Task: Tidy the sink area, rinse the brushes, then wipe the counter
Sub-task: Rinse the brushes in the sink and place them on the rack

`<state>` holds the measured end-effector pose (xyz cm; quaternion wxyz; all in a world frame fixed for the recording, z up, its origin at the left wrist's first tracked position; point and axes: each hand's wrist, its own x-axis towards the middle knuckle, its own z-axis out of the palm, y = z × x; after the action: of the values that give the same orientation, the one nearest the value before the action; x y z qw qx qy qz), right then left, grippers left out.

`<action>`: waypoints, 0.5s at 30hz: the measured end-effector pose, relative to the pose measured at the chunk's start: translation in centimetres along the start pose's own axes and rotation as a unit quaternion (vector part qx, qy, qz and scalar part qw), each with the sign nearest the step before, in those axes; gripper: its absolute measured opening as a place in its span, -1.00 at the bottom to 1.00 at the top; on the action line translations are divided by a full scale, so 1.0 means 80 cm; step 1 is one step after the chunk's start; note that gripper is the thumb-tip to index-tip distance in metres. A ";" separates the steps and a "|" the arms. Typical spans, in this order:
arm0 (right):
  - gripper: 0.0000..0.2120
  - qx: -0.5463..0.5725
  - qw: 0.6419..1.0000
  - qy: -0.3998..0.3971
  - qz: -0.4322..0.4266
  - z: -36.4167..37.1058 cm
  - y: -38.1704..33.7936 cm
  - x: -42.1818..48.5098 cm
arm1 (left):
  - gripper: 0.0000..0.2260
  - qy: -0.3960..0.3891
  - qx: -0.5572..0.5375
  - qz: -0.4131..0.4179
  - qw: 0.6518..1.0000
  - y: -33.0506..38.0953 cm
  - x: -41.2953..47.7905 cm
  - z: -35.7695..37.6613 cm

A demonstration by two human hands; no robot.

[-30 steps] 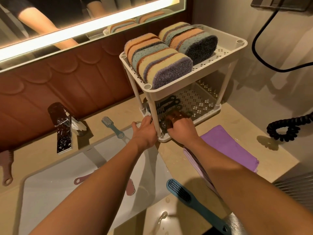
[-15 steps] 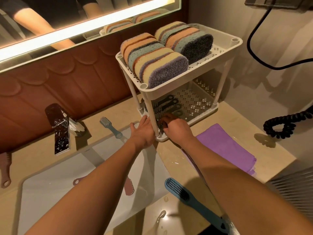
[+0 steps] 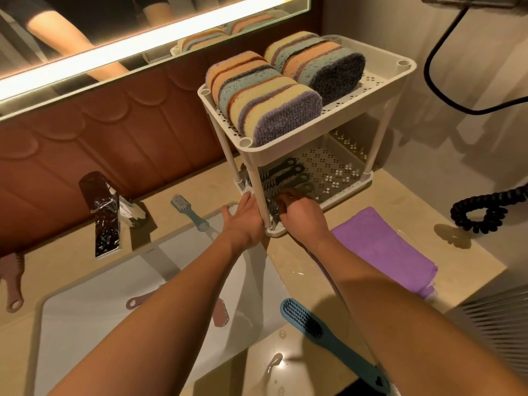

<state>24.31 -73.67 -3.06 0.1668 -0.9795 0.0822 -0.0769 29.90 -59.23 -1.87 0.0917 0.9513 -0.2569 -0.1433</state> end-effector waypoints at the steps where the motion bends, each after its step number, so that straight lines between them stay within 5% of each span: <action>1: -0.75 -0.003 1.000 0.001 0.000 0.000 0.000 0.001 | -0.49 0.000 -0.002 -0.001 1.000 0.001 0.001 -0.001; 7: -0.78 0.009 1.000 -0.015 0.006 0.001 -0.001 0.000 | -0.50 0.001 -0.012 0.011 1.000 0.002 -0.006 -0.004; 11: -0.69 0.043 0.998 -0.042 0.023 -0.024 -0.007 0.000 | -0.67 0.039 -0.061 0.062 0.995 0.005 -0.018 -0.029; 15: -0.89 0.049 0.997 -0.047 0.043 -0.034 -0.009 -0.018 | -0.63 0.081 -0.075 0.068 0.992 0.000 -0.034 -0.034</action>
<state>22.53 -73.62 -0.43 0.2216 -0.9682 0.1128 -0.0277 28.48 -57.57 1.34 0.1923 0.9307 -0.3010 -0.0784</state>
